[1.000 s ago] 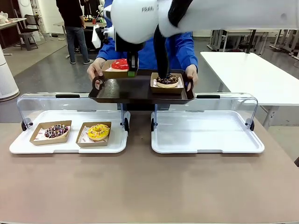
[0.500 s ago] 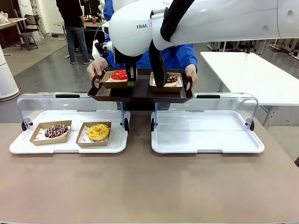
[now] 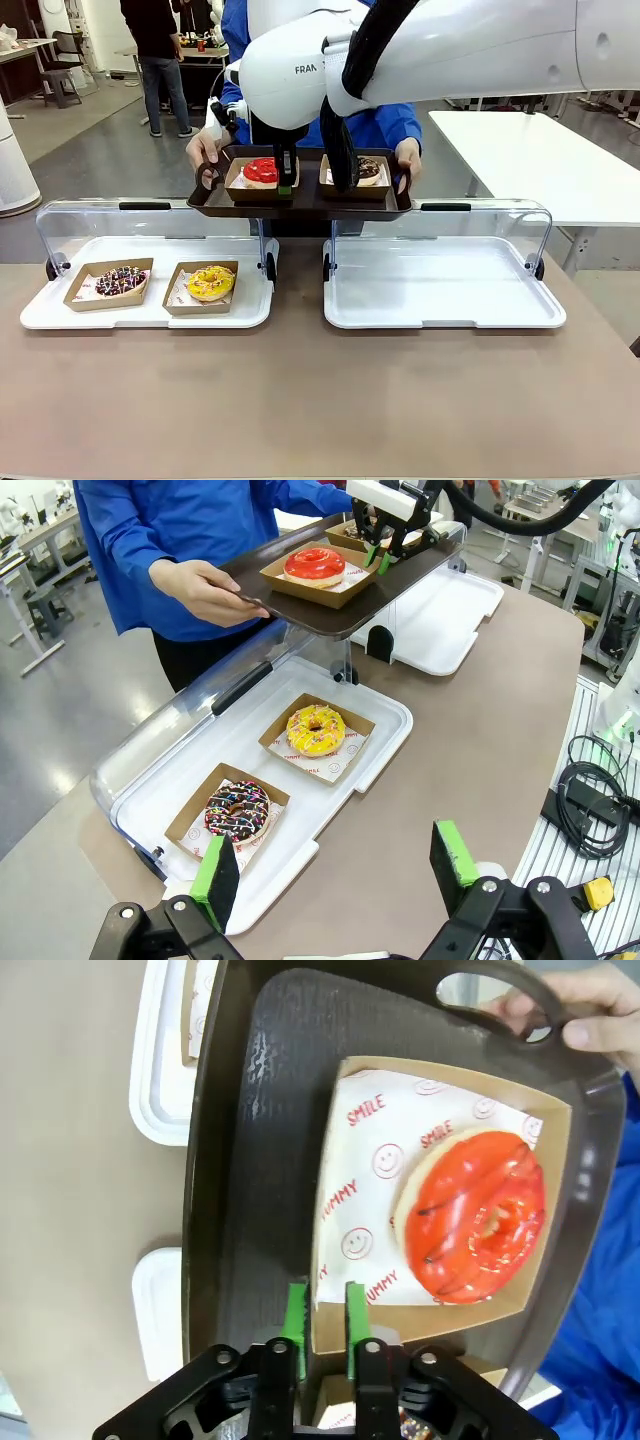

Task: Provide the desired donut to the person.
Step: Place the picked Paper togo box onto the Handle tray extended by the person.

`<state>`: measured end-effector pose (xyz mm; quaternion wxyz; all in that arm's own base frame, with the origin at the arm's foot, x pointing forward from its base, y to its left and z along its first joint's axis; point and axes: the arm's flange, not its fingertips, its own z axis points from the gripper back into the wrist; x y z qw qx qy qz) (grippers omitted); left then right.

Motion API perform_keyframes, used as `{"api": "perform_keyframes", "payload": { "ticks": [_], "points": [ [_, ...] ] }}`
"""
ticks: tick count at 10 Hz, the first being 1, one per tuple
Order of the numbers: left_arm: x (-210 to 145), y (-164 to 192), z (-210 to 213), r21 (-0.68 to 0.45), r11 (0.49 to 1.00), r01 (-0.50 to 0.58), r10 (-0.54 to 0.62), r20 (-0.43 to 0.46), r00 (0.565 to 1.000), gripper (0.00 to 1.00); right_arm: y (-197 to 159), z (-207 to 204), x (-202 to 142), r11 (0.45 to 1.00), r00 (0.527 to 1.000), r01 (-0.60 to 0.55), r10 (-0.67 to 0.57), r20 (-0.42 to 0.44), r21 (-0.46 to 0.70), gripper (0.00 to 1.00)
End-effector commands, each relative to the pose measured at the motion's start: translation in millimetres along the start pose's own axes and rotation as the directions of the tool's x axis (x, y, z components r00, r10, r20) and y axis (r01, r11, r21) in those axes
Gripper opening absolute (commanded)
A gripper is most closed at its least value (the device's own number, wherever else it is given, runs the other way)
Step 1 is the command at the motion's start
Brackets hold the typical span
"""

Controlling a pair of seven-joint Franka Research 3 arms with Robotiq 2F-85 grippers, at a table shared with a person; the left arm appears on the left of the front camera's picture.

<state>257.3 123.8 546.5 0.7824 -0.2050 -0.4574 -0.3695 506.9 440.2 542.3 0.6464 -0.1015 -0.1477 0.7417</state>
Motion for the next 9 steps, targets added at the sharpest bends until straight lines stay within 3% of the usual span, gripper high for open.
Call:
{"api": "perform_keyframes", "payload": {
  "ticks": [1,2,3,5,9],
  "points": [
    [0,0,2,-0.006,1.0,-0.013,0.013,-0.005,1.0,1.0,-4,13,-2,1.0,1.0,0.005,-0.005,0.024,0.011,1.0],
    [0,0,2,-0.006,1.0,-0.013,0.013,-0.005,1.0,1.0,-5,17,-2,1.0,0.999,-0.001,0.0,0.036,0.025,1.0],
    [0,0,2,-0.006,1.0,-0.013,0.013,-0.005,1.0,1.0,-6,20,-3,0.998,0.998,-0.014,0.011,0.056,0.06,0.85],
    [0,0,2,-0.006,1.0,-0.013,0.013,-0.005,1.0,1.0,-7,23,-5,0.996,0.997,-0.015,0.009,0.075,0.084,1.0],
    [0,0,2,-0.006,1.0,-0.013,0.013,-0.005,1.0,1.0,-6,26,-4,0.99,0.996,-0.03,0.018,0.092,0.134,1.0]
  ]
}}
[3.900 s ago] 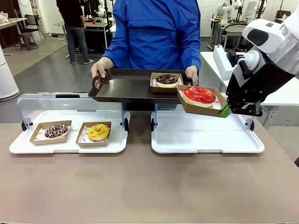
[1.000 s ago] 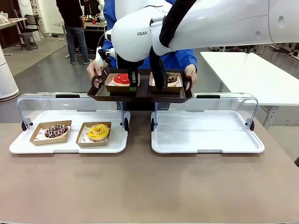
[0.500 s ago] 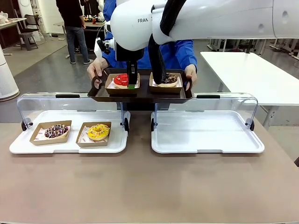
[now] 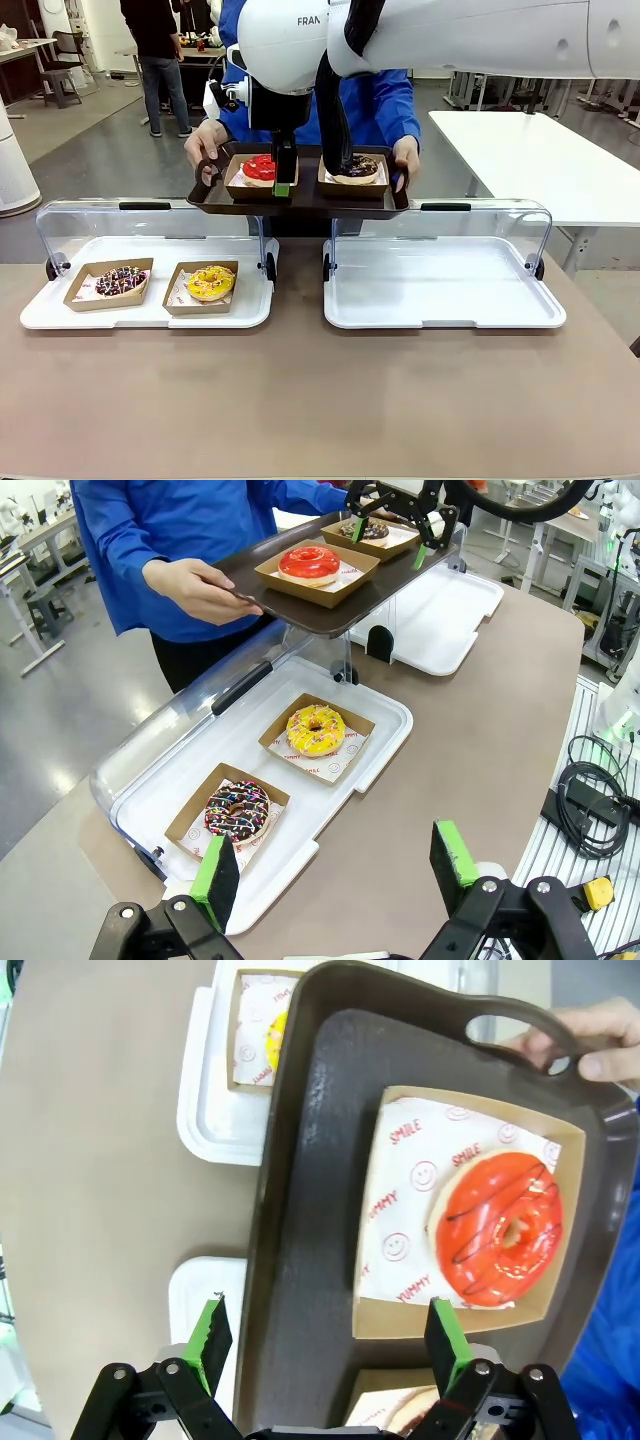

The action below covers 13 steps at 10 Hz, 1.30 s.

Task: Provide the desired donut to the person.
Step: Place the picked Paper togo box onto the Handle tray extended by the person.

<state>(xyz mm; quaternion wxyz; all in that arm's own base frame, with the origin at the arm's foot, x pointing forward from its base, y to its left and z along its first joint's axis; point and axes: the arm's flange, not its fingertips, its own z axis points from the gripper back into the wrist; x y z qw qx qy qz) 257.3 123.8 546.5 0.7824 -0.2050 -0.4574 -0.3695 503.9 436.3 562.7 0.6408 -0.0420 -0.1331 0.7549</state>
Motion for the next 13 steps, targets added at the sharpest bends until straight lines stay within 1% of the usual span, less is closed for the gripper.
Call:
{"api": "perform_keyframes", "payload": {
  "ticks": [1,2,3,13],
  "points": [
    [0.1,-0.3,1.6,-0.006,1.0,-0.013,0.013,-0.005,1.0,1.0,-2.7,4.3,-0.8,0.999,1.0,0.004,-0.005,0.018,0.048,1.0],
    [0.1,-0.3,1.6,-0.006,1.0,-0.013,0.013,-0.005,1.0,1.0,-4.6,2.3,-0.1,0.998,0.999,0.037,-0.037,0.011,0.055,1.0],
    [0.1,-0.3,1.6,-0.006,1.0,-0.013,0.013,-0.005,1.0,1.0,0.4,0.7,-0.5,1.0,1.0,0.002,-0.002,-0.002,0.01,1.0],
    [0.1,-0.3,1.6,-0.006,1.0,-0.013,0.013,-0.005,1.0,1.0,0.4,0.7,-0.5,1.0,1.0,0.002,-0.002,-0.002,0.01,1.0]
  ]
}}
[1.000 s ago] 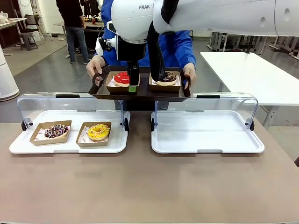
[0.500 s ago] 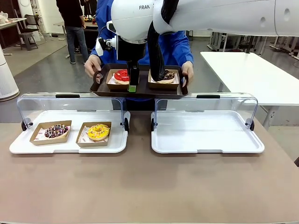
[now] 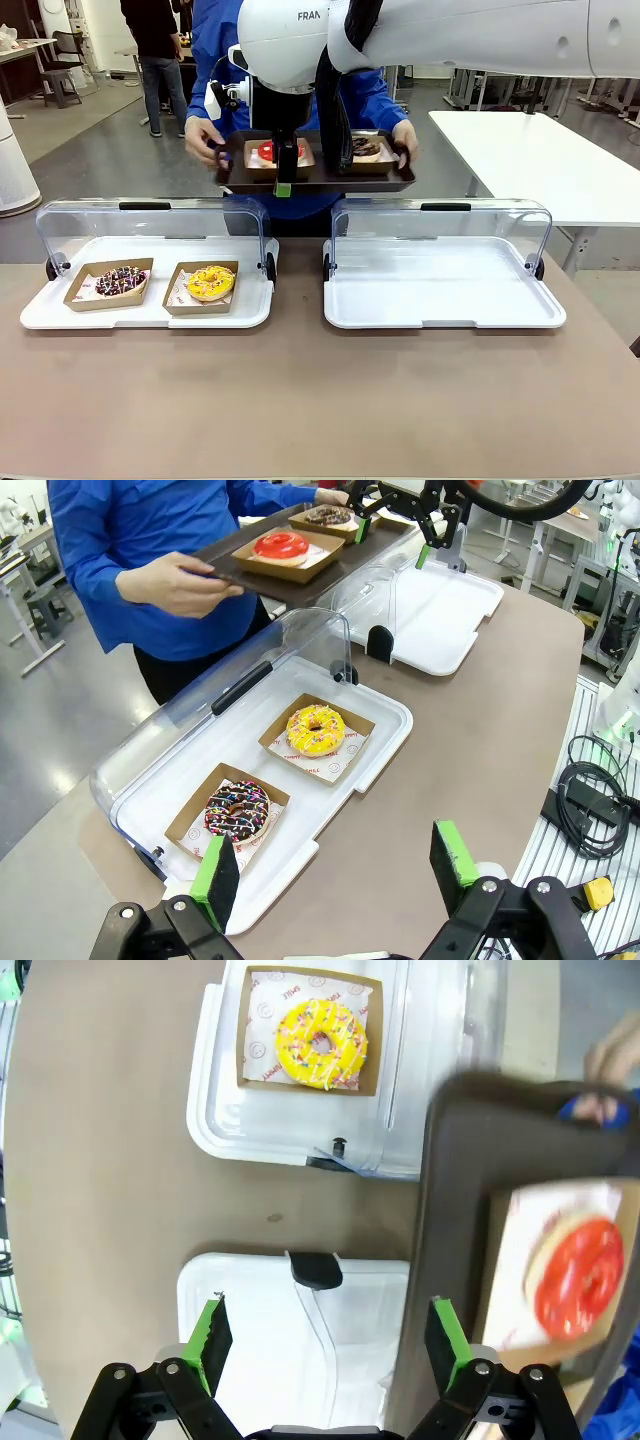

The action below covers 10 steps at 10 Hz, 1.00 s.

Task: Provide the desired donut to the person.
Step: Place the picked Paper togo box onto the Handle tray extended by the person.

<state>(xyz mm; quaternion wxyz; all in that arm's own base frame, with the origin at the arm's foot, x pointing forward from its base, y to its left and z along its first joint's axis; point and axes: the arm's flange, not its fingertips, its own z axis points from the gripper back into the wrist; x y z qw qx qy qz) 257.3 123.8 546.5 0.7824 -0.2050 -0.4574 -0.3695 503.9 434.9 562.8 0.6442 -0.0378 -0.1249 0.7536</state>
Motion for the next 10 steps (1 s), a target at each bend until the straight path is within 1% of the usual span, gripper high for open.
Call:
{"api": "perform_keyframes", "payload": {
  "ticks": [1,3,4,5,6,7,8,9,10],
  "points": [
    [0,0,2,-0.006,1.0,-0.013,0.013,-0.005,1.0,1.0,0,0,1,1.0,1.0,-0.005,0.005,0.003,-0.008,1.0],
    [0,0,2,-0.006,1.0,-0.013,0.013,-0.005,1.0,1.0,0,0,0,1.0,1.0,0.0,0.0,0.0,0.0,1.0],
    [0,0,2,-0.006,1.0,-0.013,0.013,-0.005,1.0,1.0,-3,12,-16,0.984,0.978,0.169,-0.174,0.113,0.051,1.0],
    [0,0,2,-0.006,1.0,-0.013,0.013,-0.005,1.0,1.0,5,33,-56,0.967,0.956,0.25,-0.255,0.142,0.055,1.0],
    [0,0,2,-0.006,1.0,-0.013,0.013,-0.005,1.0,1.0,26,57,-103,0.955,0.933,0.286,-0.297,0.205,0.082,1.0],
    [0,0,2,-0.006,1.0,-0.013,0.013,-0.005,1.0,1.0,51,73,-139,0.945,0.907,0.316,-0.328,0.264,0.09,1.0],
    [0,0,2,-0.006,1.0,-0.013,0.013,-0.005,1.0,1.0,84,88,-170,0.93,0.876,0.365,-0.36,0.321,0.046,1.0],
    [0,0,2,-0.006,1.0,-0.013,0.013,-0.005,1.0,1.0,117,101,-200,0.912,0.833,0.41,-0.387,0.395,0.028,1.0],
    [0,0,2,-0.006,1.0,-0.013,0.013,-0.005,1.0,1.0,148,106,-232,0.881,0.79,0.473,-0.43,0.438,0.012,1.0]
  ]
}}
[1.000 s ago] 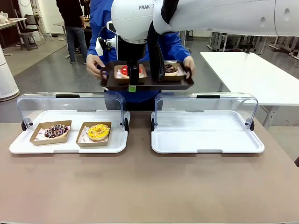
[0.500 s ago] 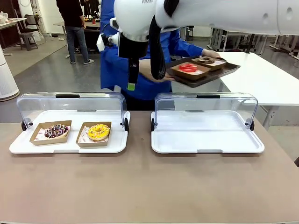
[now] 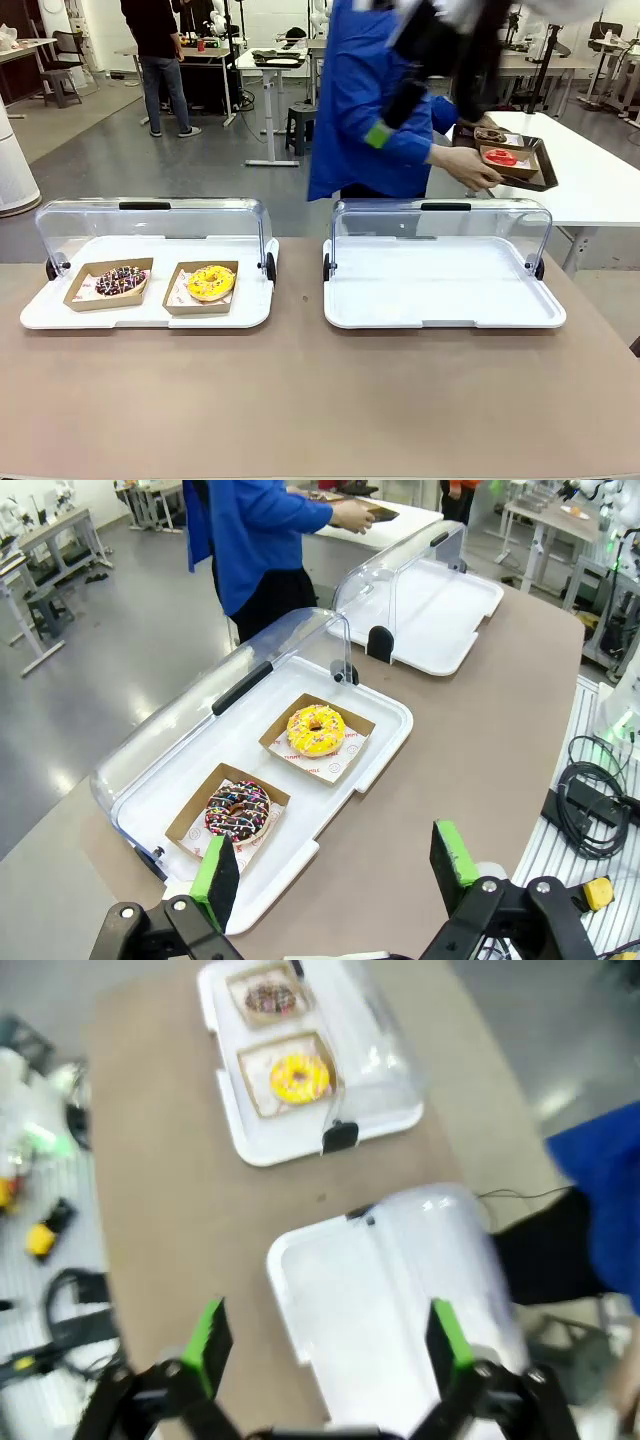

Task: Provide the desired donut to the person.
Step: Place the picked Paper togo box onto the Handle tray extended by the person.

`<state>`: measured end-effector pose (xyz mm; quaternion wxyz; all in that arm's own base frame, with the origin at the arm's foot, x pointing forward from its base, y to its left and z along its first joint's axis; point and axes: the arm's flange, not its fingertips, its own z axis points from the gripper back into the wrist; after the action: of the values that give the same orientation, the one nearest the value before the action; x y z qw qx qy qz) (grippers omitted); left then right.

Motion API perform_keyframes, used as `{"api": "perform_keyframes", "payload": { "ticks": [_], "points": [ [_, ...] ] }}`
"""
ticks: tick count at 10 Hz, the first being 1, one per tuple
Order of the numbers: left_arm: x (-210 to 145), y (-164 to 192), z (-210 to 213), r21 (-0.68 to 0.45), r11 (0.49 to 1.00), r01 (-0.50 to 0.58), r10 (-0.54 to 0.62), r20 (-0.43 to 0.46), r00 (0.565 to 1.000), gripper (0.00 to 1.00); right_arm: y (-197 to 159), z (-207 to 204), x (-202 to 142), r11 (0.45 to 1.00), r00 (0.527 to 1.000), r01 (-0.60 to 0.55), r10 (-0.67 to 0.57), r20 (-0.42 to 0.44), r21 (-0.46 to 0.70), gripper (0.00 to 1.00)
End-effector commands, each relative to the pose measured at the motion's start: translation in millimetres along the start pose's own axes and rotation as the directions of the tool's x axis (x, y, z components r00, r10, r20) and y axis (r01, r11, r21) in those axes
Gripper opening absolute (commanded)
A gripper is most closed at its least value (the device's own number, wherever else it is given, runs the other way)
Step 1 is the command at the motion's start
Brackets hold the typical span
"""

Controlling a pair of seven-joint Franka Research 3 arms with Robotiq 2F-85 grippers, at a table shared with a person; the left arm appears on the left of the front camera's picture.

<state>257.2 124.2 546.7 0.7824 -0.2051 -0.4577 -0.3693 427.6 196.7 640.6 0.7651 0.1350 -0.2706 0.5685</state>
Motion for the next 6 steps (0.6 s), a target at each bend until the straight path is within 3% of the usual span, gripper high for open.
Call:
{"api": "perform_keyframes", "payload": {
  "ticks": [1,3,6],
  "points": [
    [0,-1,1,-0.006,1.0,-0.012,0.012,-0.006,1.0,1.0,49,8,-77,0.996,0.996,0.043,-0.036,0.083,-0.084,1.0],
    [0,-1,1,-0.006,1.0,-0.012,0.012,-0.006,1.0,1.0,42,20,-128,0.996,0.99,0.059,-0.049,0.134,-0.067,1.0],
    [0,-1,1,-0.006,1.0,-0.012,0.012,-0.006,1.0,1.0,36,30,-170,0.992,0.971,0.089,-0.068,0.23,-0.086,1.0]
  ]
}}
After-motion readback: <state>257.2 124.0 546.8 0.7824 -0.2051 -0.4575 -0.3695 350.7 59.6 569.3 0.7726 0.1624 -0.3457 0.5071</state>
